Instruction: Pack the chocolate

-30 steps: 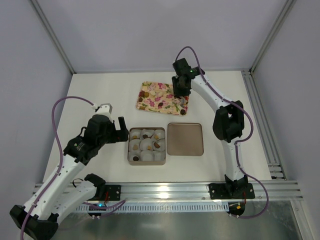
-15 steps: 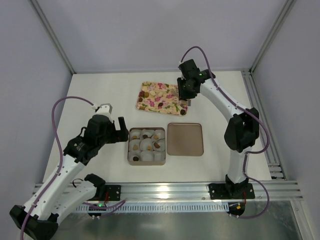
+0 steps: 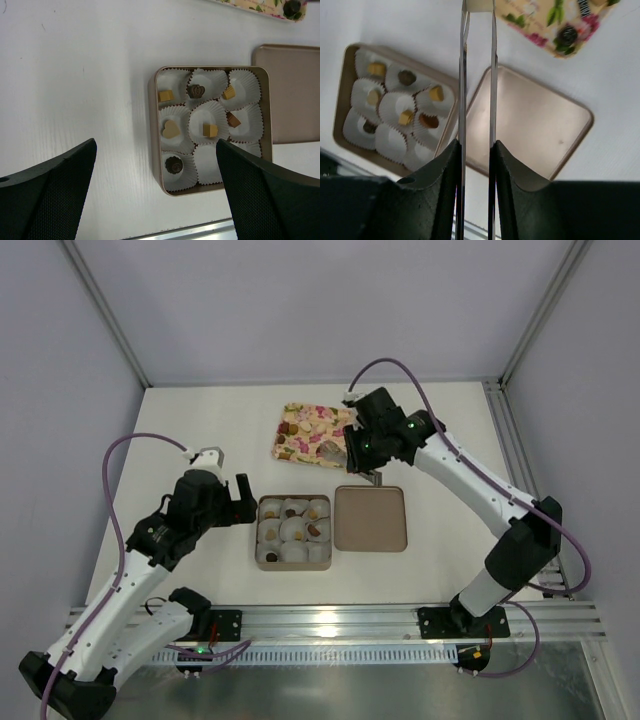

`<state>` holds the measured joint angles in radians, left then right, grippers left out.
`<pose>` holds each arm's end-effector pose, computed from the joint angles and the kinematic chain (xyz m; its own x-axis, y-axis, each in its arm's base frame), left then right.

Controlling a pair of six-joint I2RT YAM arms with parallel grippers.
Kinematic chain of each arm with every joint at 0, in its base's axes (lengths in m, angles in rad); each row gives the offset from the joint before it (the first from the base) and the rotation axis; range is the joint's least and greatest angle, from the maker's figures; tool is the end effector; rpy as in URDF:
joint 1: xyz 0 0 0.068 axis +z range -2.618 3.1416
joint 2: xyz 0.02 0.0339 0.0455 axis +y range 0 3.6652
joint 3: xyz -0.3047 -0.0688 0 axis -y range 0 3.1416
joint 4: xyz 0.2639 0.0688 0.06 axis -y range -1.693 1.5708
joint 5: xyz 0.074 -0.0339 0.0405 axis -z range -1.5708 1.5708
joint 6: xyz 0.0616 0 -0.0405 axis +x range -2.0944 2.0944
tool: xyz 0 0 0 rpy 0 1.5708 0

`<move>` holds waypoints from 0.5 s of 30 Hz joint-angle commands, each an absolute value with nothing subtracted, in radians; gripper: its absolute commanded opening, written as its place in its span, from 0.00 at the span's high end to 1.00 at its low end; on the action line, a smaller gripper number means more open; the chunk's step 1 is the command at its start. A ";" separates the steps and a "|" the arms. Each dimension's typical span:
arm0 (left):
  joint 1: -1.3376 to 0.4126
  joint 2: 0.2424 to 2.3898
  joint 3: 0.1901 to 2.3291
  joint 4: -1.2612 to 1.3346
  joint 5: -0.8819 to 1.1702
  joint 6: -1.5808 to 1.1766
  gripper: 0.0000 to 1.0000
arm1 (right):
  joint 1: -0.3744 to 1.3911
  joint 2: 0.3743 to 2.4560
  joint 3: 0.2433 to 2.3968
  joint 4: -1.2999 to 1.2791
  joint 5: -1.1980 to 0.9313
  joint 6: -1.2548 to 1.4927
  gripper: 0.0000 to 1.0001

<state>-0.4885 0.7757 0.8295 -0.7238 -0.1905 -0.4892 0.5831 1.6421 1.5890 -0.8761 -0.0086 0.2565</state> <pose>0.1540 -0.0686 0.3174 -0.6390 -0.1829 -0.7471 0.0334 0.9638 -0.2645 0.3249 0.2149 0.3547 -0.7877 -0.2156 -0.5771 -0.3671 0.9166 0.1585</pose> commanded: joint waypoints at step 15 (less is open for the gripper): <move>-0.485 0.770 0.828 -0.716 -0.196 -0.485 0.00 | 0.974 1.410 1.394 -0.969 -0.155 0.287 0.74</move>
<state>-0.4885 0.7757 0.8295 -0.7238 -0.1905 -0.4892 0.9466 1.4353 1.3983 -0.9607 -0.1158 0.2741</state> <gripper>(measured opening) 0.996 0.338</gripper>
